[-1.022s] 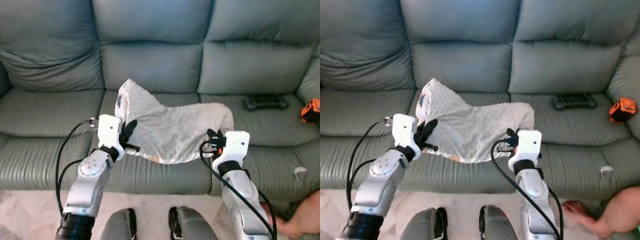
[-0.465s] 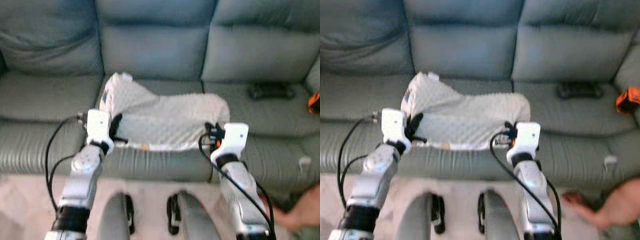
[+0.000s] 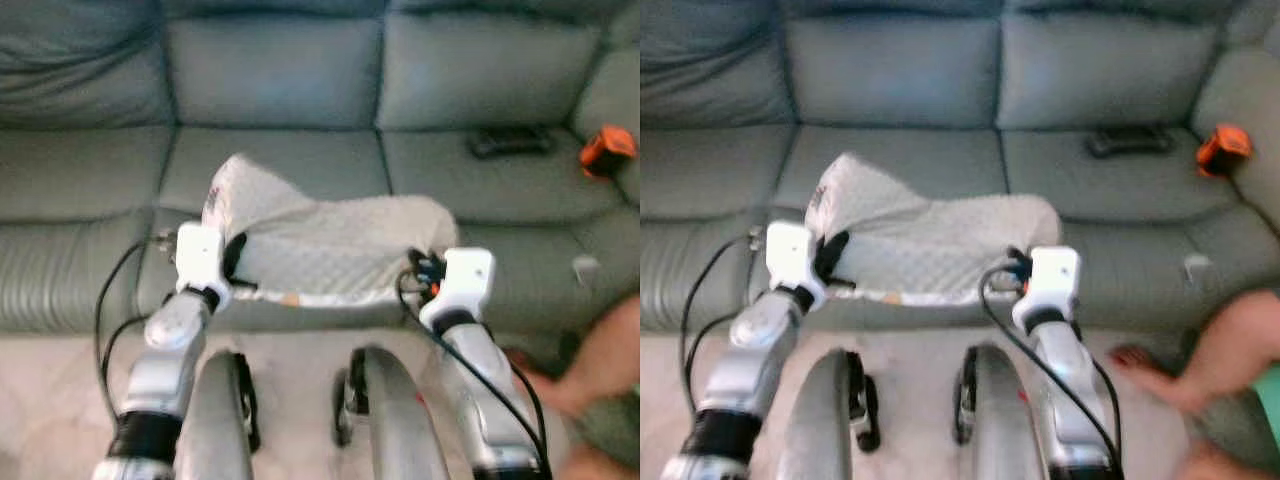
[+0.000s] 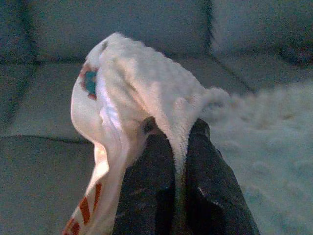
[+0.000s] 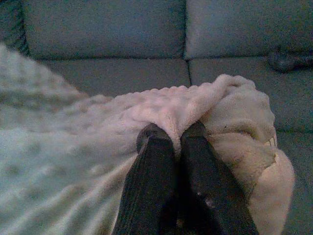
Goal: Move the pillow to the sofa
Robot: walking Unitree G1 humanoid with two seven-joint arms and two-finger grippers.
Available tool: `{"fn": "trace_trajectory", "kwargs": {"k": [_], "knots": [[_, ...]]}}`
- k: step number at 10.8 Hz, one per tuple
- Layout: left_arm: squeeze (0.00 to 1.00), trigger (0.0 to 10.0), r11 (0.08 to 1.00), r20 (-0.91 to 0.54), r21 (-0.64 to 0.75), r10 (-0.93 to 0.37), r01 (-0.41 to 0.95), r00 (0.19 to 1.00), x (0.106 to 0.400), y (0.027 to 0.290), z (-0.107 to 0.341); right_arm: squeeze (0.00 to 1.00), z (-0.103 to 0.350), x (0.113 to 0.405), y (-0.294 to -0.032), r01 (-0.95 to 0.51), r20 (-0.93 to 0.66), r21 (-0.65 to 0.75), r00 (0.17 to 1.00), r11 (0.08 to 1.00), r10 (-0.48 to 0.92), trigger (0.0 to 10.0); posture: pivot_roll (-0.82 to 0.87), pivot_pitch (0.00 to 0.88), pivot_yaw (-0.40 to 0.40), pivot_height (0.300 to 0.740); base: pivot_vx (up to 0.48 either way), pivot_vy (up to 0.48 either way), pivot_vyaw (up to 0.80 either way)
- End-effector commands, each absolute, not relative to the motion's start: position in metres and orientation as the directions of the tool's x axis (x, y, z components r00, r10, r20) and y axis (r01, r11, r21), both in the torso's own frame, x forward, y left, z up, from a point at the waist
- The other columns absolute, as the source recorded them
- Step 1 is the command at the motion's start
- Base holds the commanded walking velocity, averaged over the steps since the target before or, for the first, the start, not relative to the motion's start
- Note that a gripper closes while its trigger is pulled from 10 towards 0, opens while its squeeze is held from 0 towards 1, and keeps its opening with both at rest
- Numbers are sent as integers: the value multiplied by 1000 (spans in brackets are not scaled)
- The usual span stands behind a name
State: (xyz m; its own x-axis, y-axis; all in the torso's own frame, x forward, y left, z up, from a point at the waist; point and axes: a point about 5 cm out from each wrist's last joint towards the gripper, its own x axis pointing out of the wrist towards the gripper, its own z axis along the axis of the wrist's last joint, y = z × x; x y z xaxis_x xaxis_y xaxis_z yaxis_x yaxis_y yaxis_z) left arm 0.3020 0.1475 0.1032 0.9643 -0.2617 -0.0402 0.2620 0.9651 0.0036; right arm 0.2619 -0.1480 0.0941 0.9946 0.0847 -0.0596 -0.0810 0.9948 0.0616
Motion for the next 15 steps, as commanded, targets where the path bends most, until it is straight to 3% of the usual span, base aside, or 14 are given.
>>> {"fn": "trace_trajectory", "kwargs": {"k": [1, 3, 8, 10, 15], "knots": [[0, 10000, 967, -42, -8, -257, 256, 966, 299, 151, 100, 0, 99, 266, -147, -91, -35, 52, 995, 994, 93, 10000, -74, 254, -40, 635, 0, 0, 0], [0, 10000, 967, -17, -20, -255, 255, 967, 303, 150, 105, 0, 101, 270, -151, -86, -23, 46, 996, 995, 87, 10000, -81, 260, -38, 635, 0, 0, 0], [0, 10000, 967, -10, -29, -254, 253, 967, 306, 149, 106, 0, 104, 269, -145, -143, -1, 5, 990, 990, 143, 10000, -84, 283, -35, 635, 435, 0, 0], [0, 10000, 966, -10, -31, -259, 259, 966, 306, 146, 106, 0, 106, 272, -146, -137, 7, 12, 991, 991, 137, 10000, -84, 290, -34, 635, 452, 0, 606], [0, 10000, 974, 7, -15, -225, 226, 974, 311, 149, 111, 0, 105, 272, -146, -169, 0, 16, 986, 985, 170, 10000, -77, 294, -33, 635, 0, 0, 95]]}}
